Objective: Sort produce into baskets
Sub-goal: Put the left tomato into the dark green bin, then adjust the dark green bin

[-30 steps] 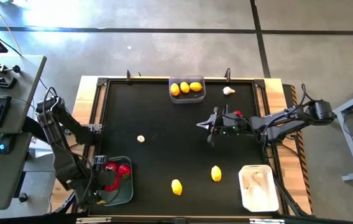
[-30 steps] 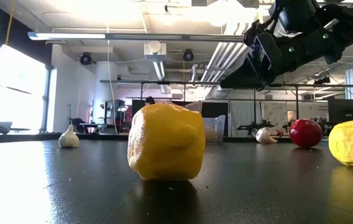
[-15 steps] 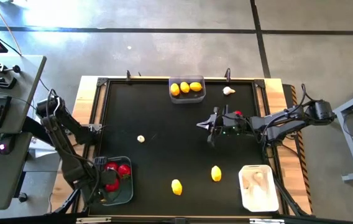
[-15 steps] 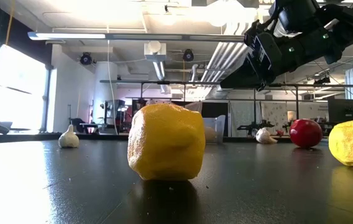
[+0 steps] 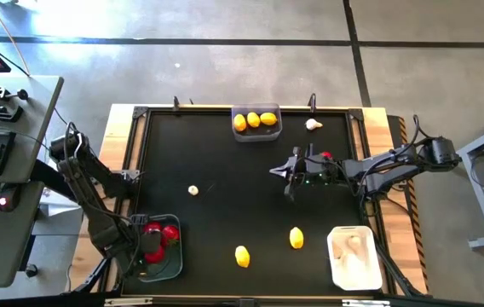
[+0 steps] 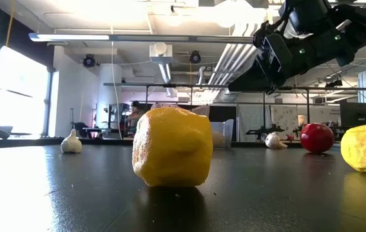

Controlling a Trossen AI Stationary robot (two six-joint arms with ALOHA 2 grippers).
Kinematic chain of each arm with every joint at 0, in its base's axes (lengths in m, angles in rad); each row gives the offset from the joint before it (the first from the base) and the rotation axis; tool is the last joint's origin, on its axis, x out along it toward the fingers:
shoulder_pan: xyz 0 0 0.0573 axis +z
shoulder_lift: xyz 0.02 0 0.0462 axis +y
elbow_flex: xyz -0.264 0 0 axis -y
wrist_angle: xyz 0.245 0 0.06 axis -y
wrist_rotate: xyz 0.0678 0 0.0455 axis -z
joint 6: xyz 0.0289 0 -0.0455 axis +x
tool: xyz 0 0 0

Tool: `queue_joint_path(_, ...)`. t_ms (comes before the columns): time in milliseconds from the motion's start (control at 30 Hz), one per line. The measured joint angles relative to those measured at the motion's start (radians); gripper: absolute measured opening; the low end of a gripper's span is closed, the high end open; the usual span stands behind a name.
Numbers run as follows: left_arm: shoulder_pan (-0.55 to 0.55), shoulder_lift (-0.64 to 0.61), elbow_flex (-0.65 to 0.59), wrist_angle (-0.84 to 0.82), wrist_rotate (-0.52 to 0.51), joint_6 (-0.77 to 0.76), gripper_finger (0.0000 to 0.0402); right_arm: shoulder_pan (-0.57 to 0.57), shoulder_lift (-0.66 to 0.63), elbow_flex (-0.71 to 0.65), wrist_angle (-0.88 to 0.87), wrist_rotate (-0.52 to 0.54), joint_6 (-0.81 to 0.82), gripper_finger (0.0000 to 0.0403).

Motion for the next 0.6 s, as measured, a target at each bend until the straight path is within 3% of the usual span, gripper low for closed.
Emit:
queue_joint_path(167, 0.005, 0.0, 0.05, -0.046, 0.007, 0.028, 0.0078, 0.0, 0.0, 0.0, 0.0, 0.0, 0.001, 0.0)
queue_joint_path(333, 0.018, -0.002, 0.11, -0.133, -0.069, 0.054, 0.0085, 0.0, 0.0, 0.0, -0.015, 0.0, 0.017, 0.0)
queue_joint_path(600, 0.165, -0.013, 0.065, -0.112, -0.226, 0.244, 0.0013, 0.0, 0.0, 0.0, -0.018, 0.0, 0.017, 0.0)
